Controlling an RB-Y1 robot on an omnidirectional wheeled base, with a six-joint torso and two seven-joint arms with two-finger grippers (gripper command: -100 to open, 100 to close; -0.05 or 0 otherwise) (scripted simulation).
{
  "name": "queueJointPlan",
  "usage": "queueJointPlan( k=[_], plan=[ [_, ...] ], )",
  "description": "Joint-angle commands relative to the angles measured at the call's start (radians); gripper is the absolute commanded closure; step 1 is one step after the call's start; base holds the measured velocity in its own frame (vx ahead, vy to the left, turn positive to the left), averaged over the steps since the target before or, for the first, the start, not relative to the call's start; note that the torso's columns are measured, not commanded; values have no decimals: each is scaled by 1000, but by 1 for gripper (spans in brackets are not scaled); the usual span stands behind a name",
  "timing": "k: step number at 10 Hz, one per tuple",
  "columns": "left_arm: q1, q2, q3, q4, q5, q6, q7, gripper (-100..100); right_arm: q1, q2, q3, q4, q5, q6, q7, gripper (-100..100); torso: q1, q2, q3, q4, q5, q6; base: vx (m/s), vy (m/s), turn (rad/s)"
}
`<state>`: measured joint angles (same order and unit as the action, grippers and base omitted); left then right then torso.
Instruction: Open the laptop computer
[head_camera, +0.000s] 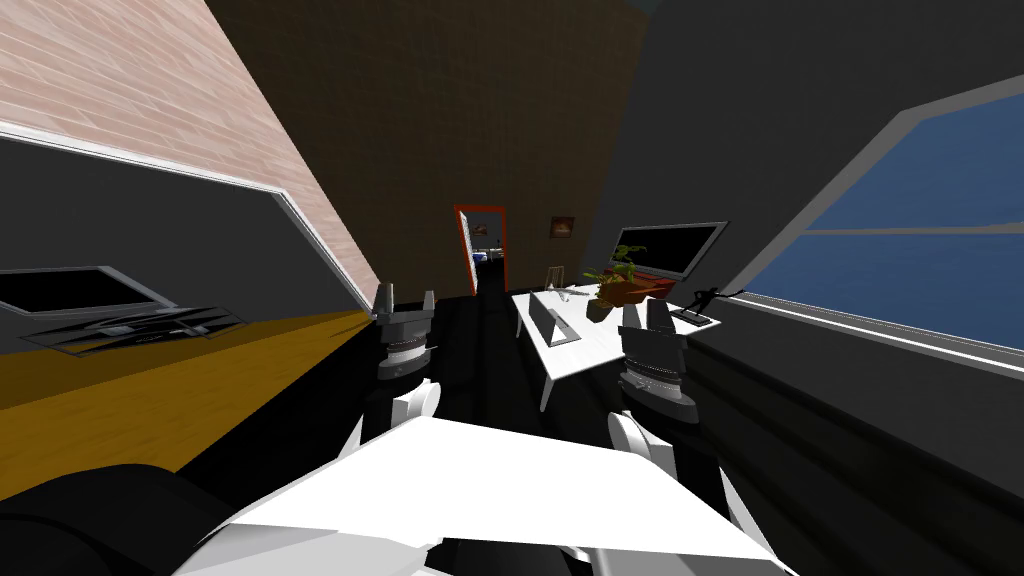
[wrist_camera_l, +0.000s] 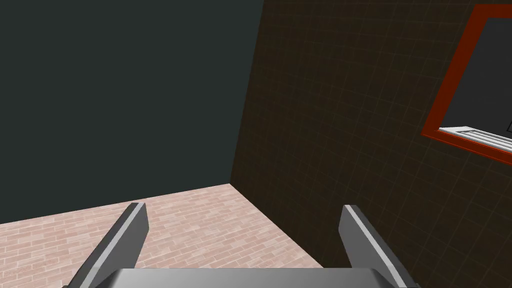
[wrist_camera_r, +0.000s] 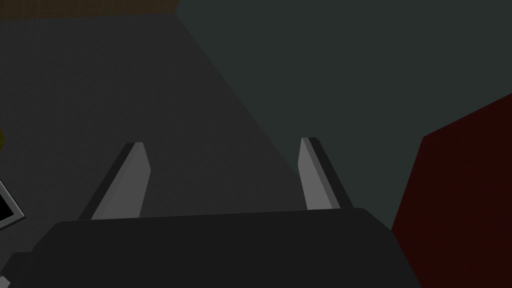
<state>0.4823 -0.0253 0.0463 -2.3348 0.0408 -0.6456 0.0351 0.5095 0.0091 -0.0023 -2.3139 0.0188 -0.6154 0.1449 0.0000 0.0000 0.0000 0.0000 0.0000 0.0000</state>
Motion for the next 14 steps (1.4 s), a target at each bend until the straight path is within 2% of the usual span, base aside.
queueJointPlan(
  k=[1, 9, 10, 11, 14],
  plan=[
    [0, 0, 0, 0, 0, 0, 0, 0, 0, 0, 0, 0, 0, 0, 0, 0, 0, 40, -82, 41, 0, 0, 0, 0, 0],
    [0, 0, 0, 0, 0, 0, 0, 0, 0, 0, 0, 0, 0, 0, 0, 0, 0, 618, -1234, 617, 0, 0, 0, 0, 0],
    [0, 0, 0, 0, 0, 0, 0, 0, 1, -34, -4, 4, 6, 3, 5, -100, 0, 691, -1382, 691, 0, 0, 15, 7, -6],
    [0, 0, 0, 0, 0, 0, 0, 0, 2, -59, -9, 8, 12, 6, 10, -100, 0, 725, -1451, 724, 0, 0, 19, 26, -10],
    [0, 0, 0, 0, 0, 0, 0, 0, 6, -132, -29, 25, 40, 22, 35, -100, 1, 737, -1476, 737, 0, 0, 33, 49, -14]
  ],
)
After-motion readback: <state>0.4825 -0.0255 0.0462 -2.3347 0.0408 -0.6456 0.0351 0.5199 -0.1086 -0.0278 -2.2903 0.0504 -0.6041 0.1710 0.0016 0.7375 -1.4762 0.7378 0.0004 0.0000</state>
